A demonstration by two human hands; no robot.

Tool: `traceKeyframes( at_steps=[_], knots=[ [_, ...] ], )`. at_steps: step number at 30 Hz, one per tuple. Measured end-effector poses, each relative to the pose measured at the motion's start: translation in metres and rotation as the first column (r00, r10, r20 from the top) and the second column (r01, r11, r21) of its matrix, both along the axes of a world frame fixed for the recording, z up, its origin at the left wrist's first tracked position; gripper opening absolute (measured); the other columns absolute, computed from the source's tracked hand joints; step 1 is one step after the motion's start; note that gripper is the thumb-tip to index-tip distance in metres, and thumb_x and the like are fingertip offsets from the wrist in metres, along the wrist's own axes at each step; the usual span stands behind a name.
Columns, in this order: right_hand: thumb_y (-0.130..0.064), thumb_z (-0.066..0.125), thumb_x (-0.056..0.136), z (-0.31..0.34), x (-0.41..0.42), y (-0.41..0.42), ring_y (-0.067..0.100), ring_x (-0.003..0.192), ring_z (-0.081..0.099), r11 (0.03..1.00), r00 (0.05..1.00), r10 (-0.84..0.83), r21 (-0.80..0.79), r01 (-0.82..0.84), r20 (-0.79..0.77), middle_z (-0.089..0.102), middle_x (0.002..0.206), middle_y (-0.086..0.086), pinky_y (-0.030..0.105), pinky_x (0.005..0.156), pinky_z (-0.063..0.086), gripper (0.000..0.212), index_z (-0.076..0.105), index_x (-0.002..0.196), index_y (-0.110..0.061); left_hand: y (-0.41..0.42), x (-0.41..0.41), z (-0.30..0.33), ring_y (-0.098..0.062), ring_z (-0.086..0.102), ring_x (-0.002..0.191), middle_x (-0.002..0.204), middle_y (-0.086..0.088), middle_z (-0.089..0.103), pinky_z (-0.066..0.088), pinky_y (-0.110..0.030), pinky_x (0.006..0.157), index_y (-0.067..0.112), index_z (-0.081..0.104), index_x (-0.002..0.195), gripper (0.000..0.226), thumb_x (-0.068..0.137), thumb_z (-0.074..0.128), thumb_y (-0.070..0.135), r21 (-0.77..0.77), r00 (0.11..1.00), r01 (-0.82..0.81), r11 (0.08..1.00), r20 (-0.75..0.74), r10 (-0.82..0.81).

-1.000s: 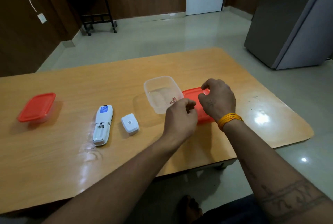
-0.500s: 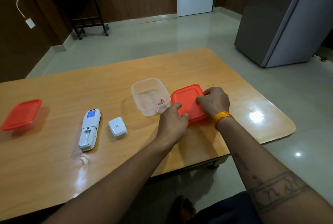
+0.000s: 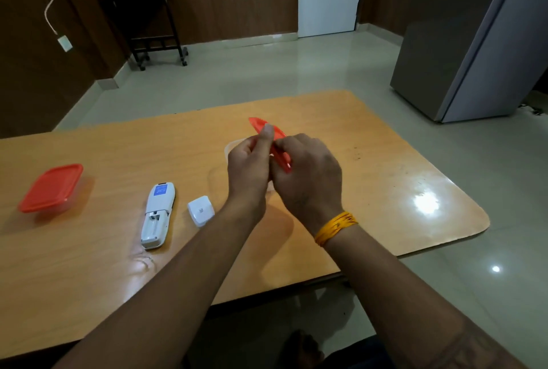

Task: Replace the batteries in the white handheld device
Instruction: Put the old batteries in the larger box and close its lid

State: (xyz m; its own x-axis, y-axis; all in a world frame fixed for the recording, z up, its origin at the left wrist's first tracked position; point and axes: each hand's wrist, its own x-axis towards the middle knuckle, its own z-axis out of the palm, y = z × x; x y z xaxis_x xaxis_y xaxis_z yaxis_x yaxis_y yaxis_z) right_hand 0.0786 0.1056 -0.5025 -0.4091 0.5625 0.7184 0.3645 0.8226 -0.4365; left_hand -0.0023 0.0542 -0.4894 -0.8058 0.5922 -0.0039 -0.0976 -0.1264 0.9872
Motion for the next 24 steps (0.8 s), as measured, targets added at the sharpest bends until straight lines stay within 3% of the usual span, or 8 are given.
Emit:
traceKeyframes(
  at_steps=[3,7,10,12,14,18,21,24],
  knots=[
    [-0.033,0.069,0.094,-0.008,-0.006,-0.007,0.028,0.082,0.062,0.996,0.998,0.05,0.067,-0.052,0.028,0.073,0.091,0.005,0.035,0.064,0.045,0.019,0.074,0.099,-0.015,-0.006,-0.019,0.001,-0.022,0.056,0.076,0.079,-0.011,0.06,0.052,-0.039,0.074,0.008,0.069,0.086,0.024,0.103,0.062,0.023,-0.034,0.995,-0.098,0.995,-0.021,0.097],
    [-0.035,0.064,0.097,-0.01,-0.01,0.007,0.031,0.101,0.061,0.996,0.999,-0.052,0.068,0.05,0.018,0.072,0.109,0.009,0.039,0.079,0.05,0.027,0.073,0.109,-0.012,-0.015,-0.043,0.002,-0.026,0.066,0.085,0.088,-0.01,0.07,0.059,-0.044,0.083,0.017,0.068,0.078,0.028,0.104,0.06,0.02,-0.09,0.987,-0.162,0.983,-0.013,0.162],
    [-0.036,0.067,0.095,-0.007,-0.012,0.031,0.029,0.095,0.067,0.971,0.99,-0.137,-0.203,0.127,-0.036,0.069,0.109,0.006,0.037,0.078,0.052,0.028,0.072,0.114,-0.016,-0.015,-0.056,0.0,-0.027,0.07,0.089,0.089,-0.006,0.074,0.061,-0.05,0.09,0.016,0.071,0.085,0.022,0.105,0.062,0.021,-0.089,0.99,-0.121,0.989,0.062,0.126],
    [-0.039,0.071,0.093,-0.009,-0.016,0.044,0.022,0.087,0.069,0.869,0.997,-0.063,-0.493,0.036,-0.037,0.072,0.095,0.001,0.038,0.078,0.057,0.029,0.077,0.11,-0.016,-0.015,-0.061,-0.003,-0.028,0.072,0.095,0.096,-0.006,0.076,0.062,-0.048,0.089,0.018,0.07,0.09,0.018,0.106,0.062,0.022,-0.092,0.992,-0.078,0.993,0.096,0.087],
    [-0.038,0.075,0.09,-0.014,-0.021,0.053,0.017,0.081,0.068,0.776,0.997,-0.015,-0.63,-0.035,-0.073,0.072,0.083,-0.003,0.043,0.079,0.061,0.024,0.081,0.099,-0.016,-0.017,-0.067,-0.005,-0.028,0.074,0.092,0.098,-0.007,0.077,0.064,-0.046,0.086,0.018,0.071,0.092,0.016,0.105,0.064,0.024,-0.118,0.996,-0.027,0.993,0.077,0.037],
    [-0.031,0.073,0.093,-0.018,-0.034,0.062,0.02,0.082,0.069,0.783,0.994,-0.061,-0.622,-0.006,-0.086,0.073,0.082,-0.001,0.038,0.075,0.06,0.021,0.082,0.093,-0.013,-0.02,-0.082,-0.012,-0.028,0.069,0.068,0.085,-0.015,0.075,0.062,-0.038,0.066,0.006,0.075,0.093,0.012,0.097,0.068,0.015,-0.321,0.992,-0.018,0.947,-0.122,-0.022],
    [-0.032,0.072,0.093,-0.022,-0.048,0.064,0.021,0.081,0.068,0.823,0.996,-0.081,-0.566,0.051,-0.027,0.072,0.08,0.0,0.031,0.072,0.053,0.022,0.082,0.094,-0.013,-0.015,-0.089,-0.014,-0.03,0.063,0.054,0.076,-0.025,0.072,0.062,-0.047,0.06,-0.002,0.074,0.087,0.016,0.084,0.064,0.01,-0.422,0.948,-0.17,0.891,-0.318,0.031],
    [-0.035,0.073,0.091,-0.026,-0.059,0.066,0.02,0.08,0.067,0.844,0.994,-0.106,-0.528,0.094,0.006,0.073,0.081,0.0,0.028,0.072,0.049,0.023,0.083,0.094,-0.016,-0.009,-0.097,-0.016,-0.04,0.073,0.069,0.08,-0.02,0.076,0.064,-0.052,0.068,0.022,0.062,0.065,0.019,0.083,0.068,0.021,-0.461,0.895,-0.259,0.849,-0.446,0.031]
  ],
)
